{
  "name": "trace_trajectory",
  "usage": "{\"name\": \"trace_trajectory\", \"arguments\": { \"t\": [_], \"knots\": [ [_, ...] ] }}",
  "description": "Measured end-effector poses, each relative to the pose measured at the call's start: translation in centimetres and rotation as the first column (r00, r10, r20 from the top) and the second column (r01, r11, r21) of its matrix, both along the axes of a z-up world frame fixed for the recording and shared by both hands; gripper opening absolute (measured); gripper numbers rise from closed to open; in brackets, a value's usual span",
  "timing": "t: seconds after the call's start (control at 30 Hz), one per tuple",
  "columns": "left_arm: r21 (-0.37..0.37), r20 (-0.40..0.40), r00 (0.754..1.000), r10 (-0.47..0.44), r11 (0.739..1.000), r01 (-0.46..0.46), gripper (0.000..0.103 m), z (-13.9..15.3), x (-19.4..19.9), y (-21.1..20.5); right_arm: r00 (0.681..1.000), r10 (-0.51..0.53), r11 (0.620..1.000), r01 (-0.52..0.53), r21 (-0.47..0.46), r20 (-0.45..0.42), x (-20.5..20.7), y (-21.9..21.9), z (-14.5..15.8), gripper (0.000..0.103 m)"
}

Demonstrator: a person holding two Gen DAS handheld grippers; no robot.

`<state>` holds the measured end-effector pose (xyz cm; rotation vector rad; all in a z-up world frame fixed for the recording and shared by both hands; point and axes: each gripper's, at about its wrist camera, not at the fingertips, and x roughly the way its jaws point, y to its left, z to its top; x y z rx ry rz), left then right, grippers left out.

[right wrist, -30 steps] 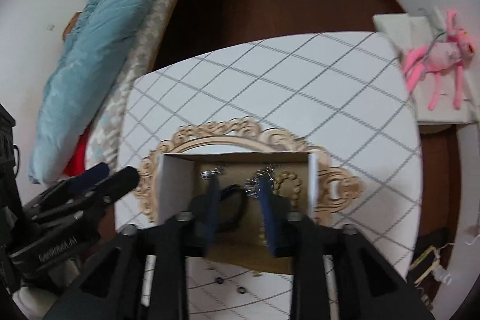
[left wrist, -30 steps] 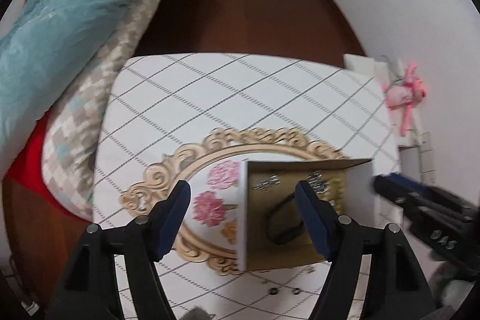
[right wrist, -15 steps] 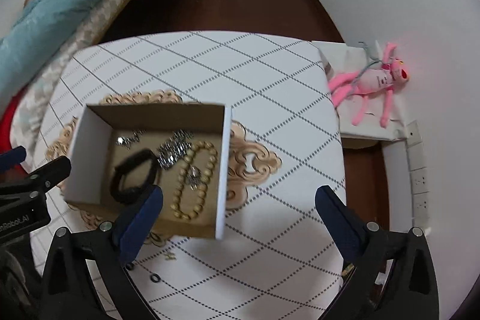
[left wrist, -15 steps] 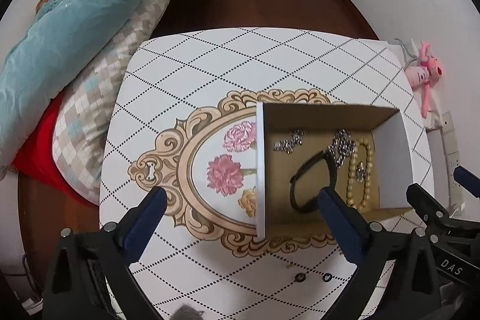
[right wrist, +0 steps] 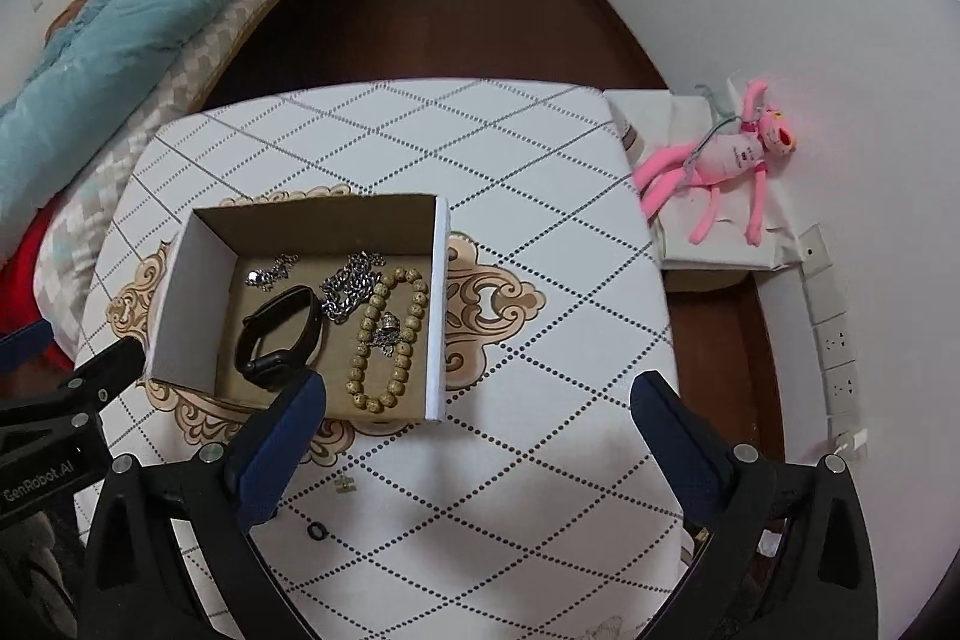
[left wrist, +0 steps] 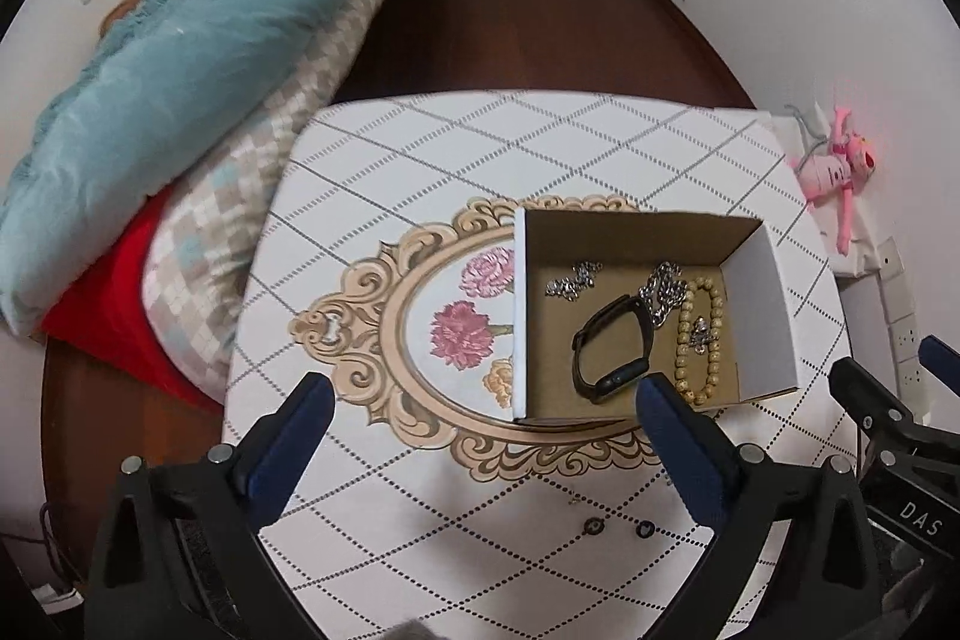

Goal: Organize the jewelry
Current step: 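Lift both tools away from the box toward the remaining pieces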

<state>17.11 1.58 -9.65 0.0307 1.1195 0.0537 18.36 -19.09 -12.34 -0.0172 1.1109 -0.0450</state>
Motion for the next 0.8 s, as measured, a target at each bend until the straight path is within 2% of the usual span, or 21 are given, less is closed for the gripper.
{"name": "trace_trajectory", "arguments": {
  "t": [0.33, 0.53, 0.73, 0.8],
  "knots": [
    [-0.022, 0.114, 0.993, -0.013, 1.0, 0.016, 0.103, 5.2, -4.8, 0.0, 0.992, -0.004, 1.0, 0.004, 0.001, 0.128, -5.1, 0.1, 5.4, 0.103],
    [-0.049, 0.156, 0.987, -0.029, 0.998, 0.037, 0.103, 7.7, -6.9, -0.3, 0.981, -0.01, 1.0, 0.008, 0.011, 0.196, -7.9, -0.1, 8.6, 0.103],
    [-0.055, 0.181, 0.983, -0.019, 0.998, 0.03, 0.103, 8.8, -7.9, -0.3, 0.97, -0.029, 0.999, 0.022, 0.031, 0.242, -10.1, -0.6, 11.1, 0.103],
    [-0.035, 0.187, 0.982, -0.003, 0.999, 0.01, 0.103, 8.7, -8.2, -0.2, 0.969, -0.038, 0.999, 0.028, 0.044, 0.246, -10.6, -0.9, 11.5, 0.103]
  ]
}}
